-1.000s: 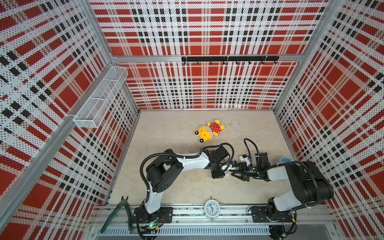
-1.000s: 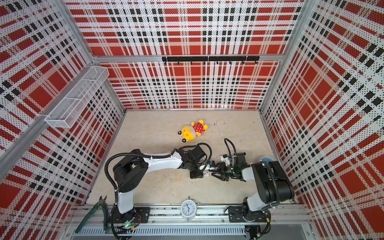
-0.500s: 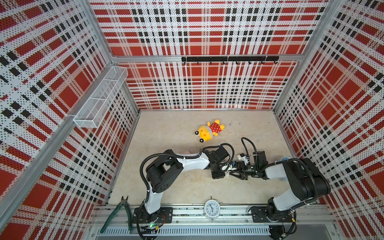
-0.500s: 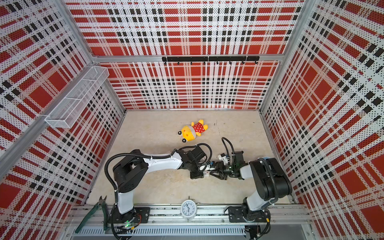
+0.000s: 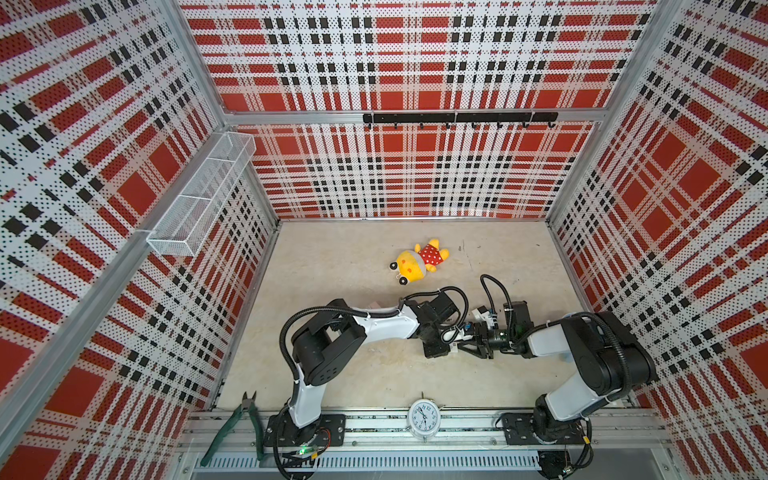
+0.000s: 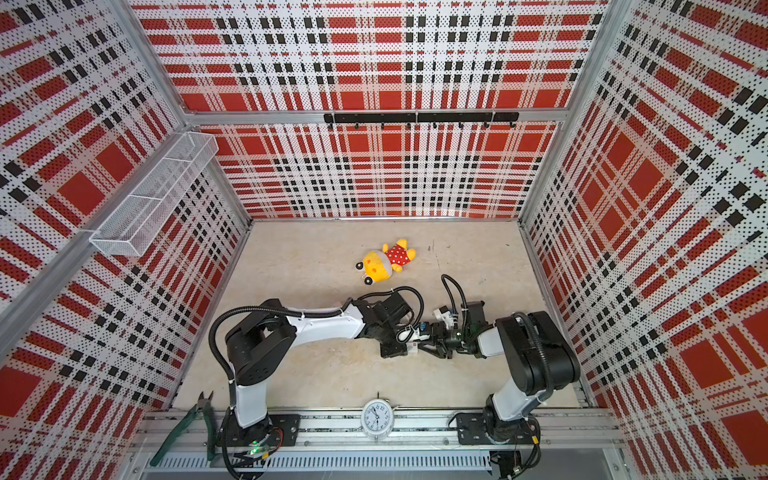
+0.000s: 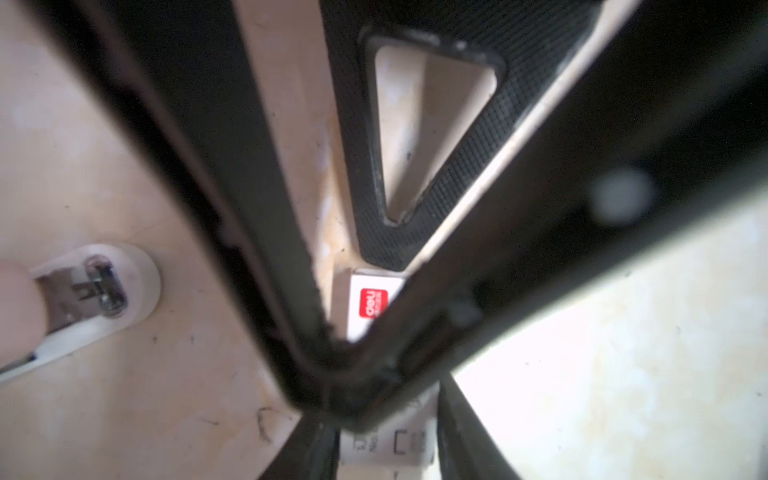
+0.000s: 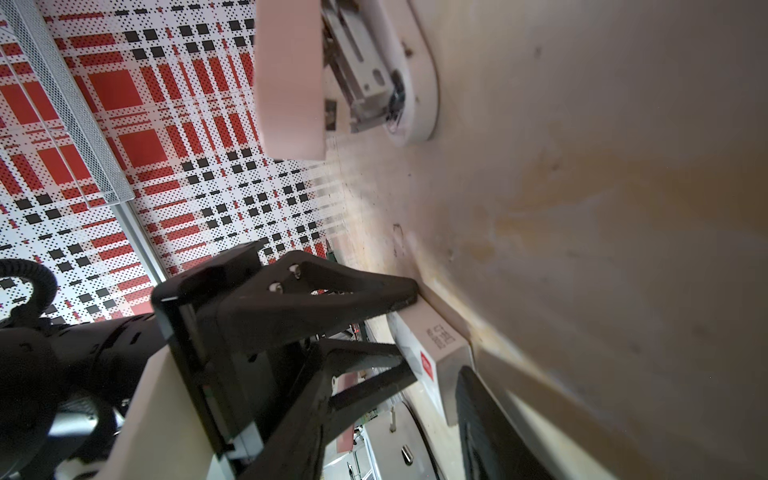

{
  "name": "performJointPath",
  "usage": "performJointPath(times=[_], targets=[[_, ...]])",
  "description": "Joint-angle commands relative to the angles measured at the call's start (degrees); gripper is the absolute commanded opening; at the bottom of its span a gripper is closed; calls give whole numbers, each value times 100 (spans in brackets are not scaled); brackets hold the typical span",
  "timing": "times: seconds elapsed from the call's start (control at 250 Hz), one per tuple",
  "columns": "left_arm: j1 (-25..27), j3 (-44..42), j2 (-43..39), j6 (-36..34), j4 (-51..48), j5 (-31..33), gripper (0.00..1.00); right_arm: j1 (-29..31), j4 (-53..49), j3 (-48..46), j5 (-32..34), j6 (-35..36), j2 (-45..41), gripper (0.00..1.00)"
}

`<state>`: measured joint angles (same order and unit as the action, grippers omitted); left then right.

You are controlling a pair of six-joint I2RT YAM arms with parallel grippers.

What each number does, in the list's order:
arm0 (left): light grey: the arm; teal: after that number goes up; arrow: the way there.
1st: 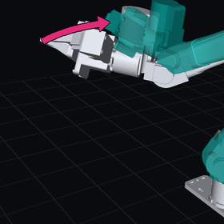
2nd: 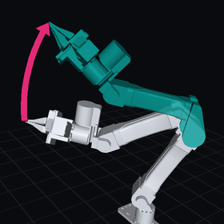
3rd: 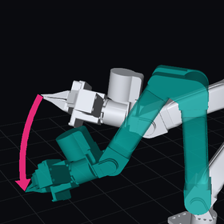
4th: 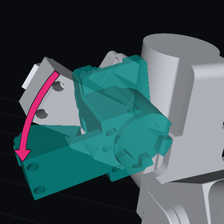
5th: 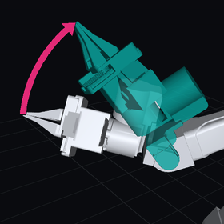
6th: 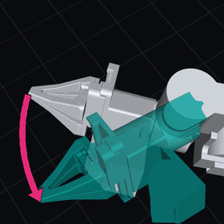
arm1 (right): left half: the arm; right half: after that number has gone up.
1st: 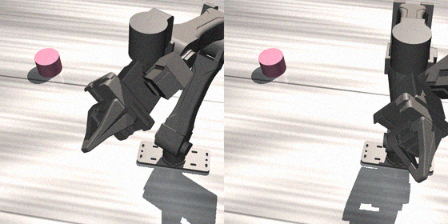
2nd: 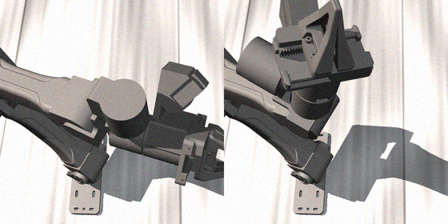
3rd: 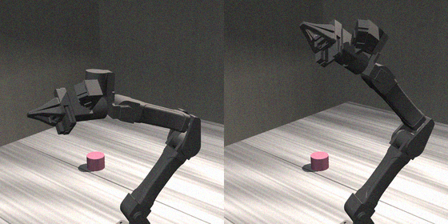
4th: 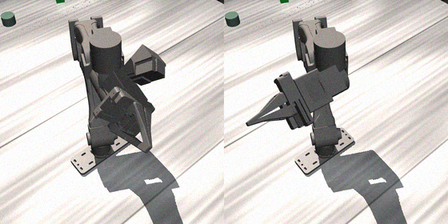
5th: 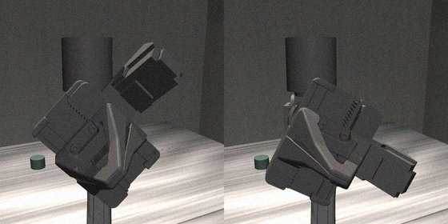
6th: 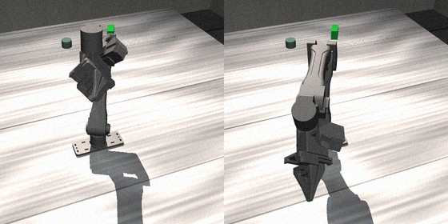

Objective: Load the staples into the stapler

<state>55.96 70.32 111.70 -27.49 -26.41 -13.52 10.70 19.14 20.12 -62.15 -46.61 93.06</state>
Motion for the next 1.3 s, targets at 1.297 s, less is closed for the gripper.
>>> performJointPath(times=[1.297], targets=[[213, 87, 210, -317, -325, -114, 43, 187, -620, 326, -164, 515, -116, 50]])
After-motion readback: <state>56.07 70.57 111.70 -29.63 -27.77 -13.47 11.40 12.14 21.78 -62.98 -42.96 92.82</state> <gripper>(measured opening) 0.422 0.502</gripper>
